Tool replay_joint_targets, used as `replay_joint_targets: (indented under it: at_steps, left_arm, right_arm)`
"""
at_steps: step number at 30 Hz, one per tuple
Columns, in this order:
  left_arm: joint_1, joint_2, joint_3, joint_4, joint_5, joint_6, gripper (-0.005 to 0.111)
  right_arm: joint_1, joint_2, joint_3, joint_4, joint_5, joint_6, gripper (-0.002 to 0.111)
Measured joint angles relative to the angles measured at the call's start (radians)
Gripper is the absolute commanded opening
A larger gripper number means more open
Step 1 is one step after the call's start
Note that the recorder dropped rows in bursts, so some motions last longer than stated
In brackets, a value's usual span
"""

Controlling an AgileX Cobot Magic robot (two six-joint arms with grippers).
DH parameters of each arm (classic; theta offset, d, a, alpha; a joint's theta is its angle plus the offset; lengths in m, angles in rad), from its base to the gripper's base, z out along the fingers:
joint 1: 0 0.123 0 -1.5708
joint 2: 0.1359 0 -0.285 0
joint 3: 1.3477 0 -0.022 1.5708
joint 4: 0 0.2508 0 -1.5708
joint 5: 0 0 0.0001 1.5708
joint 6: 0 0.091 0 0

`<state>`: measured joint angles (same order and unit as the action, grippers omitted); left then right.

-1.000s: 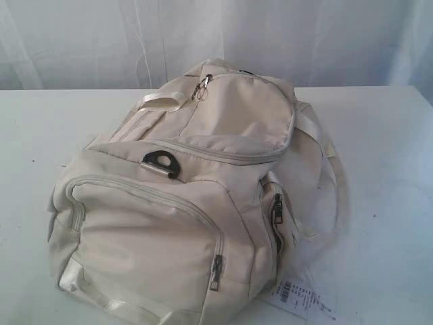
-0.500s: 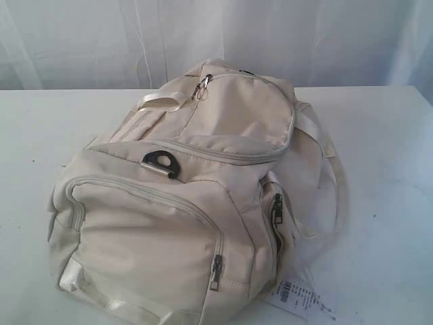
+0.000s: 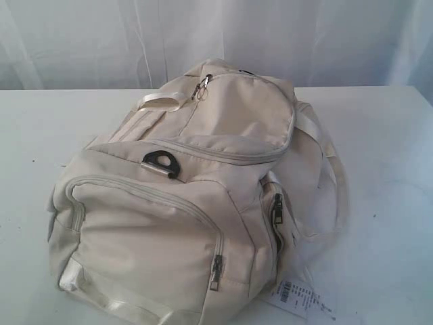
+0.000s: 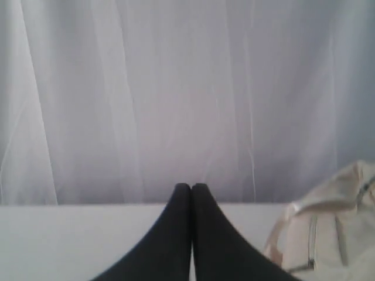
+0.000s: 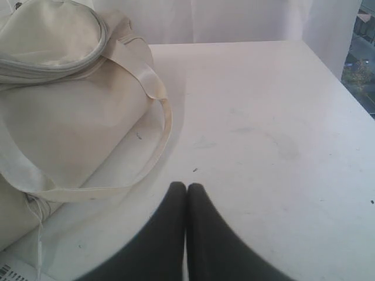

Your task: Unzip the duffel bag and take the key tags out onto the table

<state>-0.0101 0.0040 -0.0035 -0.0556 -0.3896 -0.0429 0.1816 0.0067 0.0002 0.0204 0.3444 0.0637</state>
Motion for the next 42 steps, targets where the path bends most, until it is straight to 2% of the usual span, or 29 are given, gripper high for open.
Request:
replay_joint_targets:
  at_steps: [4,9,14,17,20,23,29,36,40,42]
  left_arm:
    - [0.0,-0.001,0.0,0.0,-0.17,0.0,0.0]
    - [0.0,-0.002,0.0,0.0,-0.286,0.0,0.0]
    - [0.0,-0.002,0.0,0.0,-0.516,-0.049,0.0]
    - [0.0,-0.002,0.0,0.015,-0.562,-0.177,0.0]
    - [0.0,-0.002,0.0,0.022,-0.562,-0.205,0.0]
    - [0.0,-0.002,-0.009,0.022,-0.495,-0.21,0.0]
    - [0.0,0.037,-0.183,0.022,-0.184,-0.137,0.0]
    - [0.0,0.232,-0.359,0.022,-0.114,0.077,0.0]
    - [0.0,0.327,-0.395,0.022,-0.04,0.075,0.0]
    - [0.0,0.371,-0.4,0.024,0.069,0.058,0.0]
  right_arm:
    - [0.0,0.0,0.0,0.0,0.0,0.0,0.0]
    - [0.0,0.0,0.0,0.0,0.0,0.0,0.0]
    - [0.0,0.0,0.0,0.0,0.0,0.0,0.0]
    - [0.0,0.0,0.0,0.0,0.0,0.0,0.0]
    - [0.0,0.0,0.0,0.0,0.0,0.0,0.0]
    - [0.0,0.0,0.0,0.0,0.0,0.0,0.0]
    - [0.0,0.0,0.0,0.0,0.0,0.0,0.0]
    - [0.0,0.0,0.0,0.0,0.0,0.0,0.0]
    - [0.0,0.0,0.0,0.0,0.0,0.0,0.0]
    - [0.0,0.0,0.0,0.0,0.0,0.0,0.0]
